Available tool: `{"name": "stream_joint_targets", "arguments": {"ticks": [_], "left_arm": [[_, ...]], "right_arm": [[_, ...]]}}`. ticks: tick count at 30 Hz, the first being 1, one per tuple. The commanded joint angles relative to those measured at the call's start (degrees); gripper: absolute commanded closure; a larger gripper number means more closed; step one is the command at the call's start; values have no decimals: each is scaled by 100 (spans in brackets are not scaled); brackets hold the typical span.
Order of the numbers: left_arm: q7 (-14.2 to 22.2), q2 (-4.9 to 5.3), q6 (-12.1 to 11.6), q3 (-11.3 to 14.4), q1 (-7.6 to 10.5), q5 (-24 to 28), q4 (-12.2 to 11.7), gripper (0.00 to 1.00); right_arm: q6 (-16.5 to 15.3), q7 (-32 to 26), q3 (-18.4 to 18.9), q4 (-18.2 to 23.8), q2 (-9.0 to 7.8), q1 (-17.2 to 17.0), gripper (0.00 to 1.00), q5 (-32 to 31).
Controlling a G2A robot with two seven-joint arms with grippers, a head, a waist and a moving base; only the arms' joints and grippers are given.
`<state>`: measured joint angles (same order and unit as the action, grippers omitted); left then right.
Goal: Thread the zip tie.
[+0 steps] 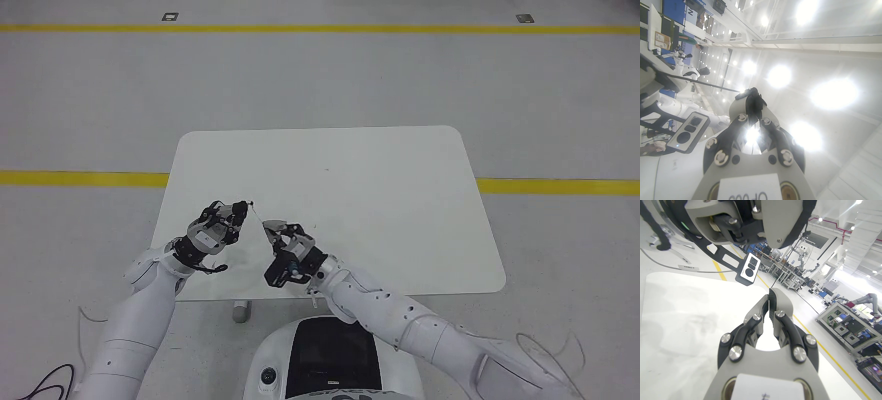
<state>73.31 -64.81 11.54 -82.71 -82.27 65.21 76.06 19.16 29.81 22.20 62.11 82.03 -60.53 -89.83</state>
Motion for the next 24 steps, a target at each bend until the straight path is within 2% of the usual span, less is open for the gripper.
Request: {"name": "stream_joint_targets", "arguments": {"ticks": [1, 12, 15, 18, 19, 20, 24], "left_arm": [[0, 0, 0, 0, 0, 0, 0, 100], [0, 0, 0, 0, 0, 0, 0, 100], [0, 0, 0, 0, 0, 0, 0, 100], [0, 0, 0, 0, 0, 0, 0, 100], [0, 0, 0, 0, 0, 0, 0, 100], [0, 0, 0, 0, 0, 0, 0, 100], [0, 0, 0, 0, 0, 0, 0, 100]], "right_arm": [[-38, -16, 69, -1, -2, -42, 0, -12], [-133, -191, 262, -31, -57, -164, 0, -12], [-267, -231, 501, 32, -146, -266, 0, -7], [-464, -196, 861, 249, -303, -410, 0, 18], [-604, -101, 997, 390, -362, -493, 0, 109], [-881, 57, 1214, 571, -456, -612, 0, 265], [-932, 67, 1280, 605, -481, -644, 0, 306]]}}
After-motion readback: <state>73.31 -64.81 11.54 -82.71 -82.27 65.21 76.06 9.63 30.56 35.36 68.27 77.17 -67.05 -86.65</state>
